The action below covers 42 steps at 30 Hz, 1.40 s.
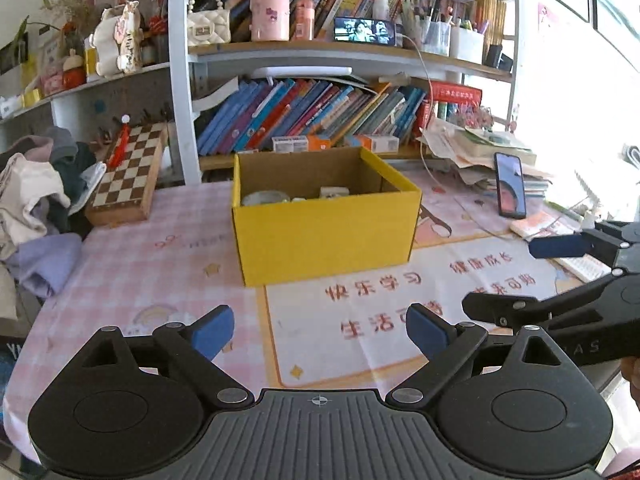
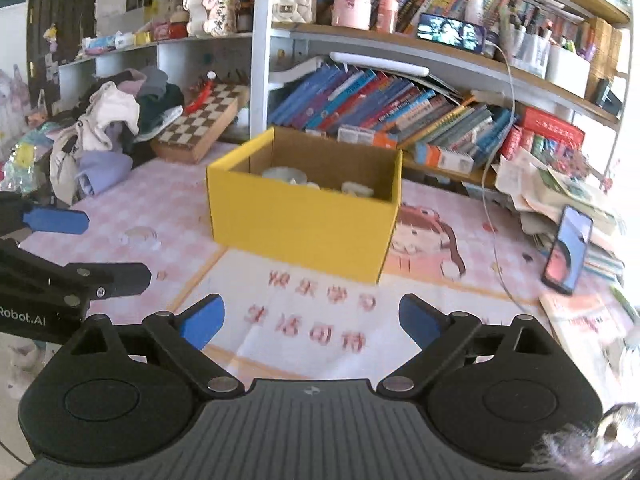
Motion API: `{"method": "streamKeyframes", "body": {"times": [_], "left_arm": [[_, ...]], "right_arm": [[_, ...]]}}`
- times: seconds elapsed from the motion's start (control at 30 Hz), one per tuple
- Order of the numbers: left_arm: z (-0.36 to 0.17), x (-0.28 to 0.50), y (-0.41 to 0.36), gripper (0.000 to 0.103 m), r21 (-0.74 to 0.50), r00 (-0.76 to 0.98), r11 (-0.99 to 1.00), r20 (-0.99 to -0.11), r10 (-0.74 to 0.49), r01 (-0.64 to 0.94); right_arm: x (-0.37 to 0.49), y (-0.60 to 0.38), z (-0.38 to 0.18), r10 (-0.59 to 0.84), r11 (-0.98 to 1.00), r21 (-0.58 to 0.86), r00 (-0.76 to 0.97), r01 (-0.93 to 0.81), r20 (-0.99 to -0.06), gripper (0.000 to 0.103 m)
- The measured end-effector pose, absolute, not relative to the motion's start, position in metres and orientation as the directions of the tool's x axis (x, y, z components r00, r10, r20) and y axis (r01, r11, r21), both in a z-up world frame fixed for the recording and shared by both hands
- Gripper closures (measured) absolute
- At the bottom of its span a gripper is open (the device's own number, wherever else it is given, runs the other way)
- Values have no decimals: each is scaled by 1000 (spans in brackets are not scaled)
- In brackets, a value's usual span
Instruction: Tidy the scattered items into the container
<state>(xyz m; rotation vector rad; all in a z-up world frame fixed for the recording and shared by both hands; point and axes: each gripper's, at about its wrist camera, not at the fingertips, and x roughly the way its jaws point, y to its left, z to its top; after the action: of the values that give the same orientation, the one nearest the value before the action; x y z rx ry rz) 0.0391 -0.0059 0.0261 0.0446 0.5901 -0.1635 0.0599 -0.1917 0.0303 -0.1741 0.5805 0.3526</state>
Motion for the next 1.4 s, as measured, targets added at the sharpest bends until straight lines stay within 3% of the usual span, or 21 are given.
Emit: {"method": "streamKeyframes", "body": {"times": [0.2, 0.6, 1.4], "left_arm": [[14, 15, -5, 4, 6, 828, 994, -554, -89, 111], [-7, 1, 2, 3, 2, 775, 999, -632, -34, 45], [-8, -7, 6, 0, 6, 740, 1000, -672, -18, 30]], "right_arm": [[35, -194, 11, 232, 948, -44, 779, -315, -582, 6], [20, -183, -5, 212, 951, -43, 745, -307, -632, 0], [14, -174, -8, 205, 951, -37, 715, -308, -668, 0]]}}
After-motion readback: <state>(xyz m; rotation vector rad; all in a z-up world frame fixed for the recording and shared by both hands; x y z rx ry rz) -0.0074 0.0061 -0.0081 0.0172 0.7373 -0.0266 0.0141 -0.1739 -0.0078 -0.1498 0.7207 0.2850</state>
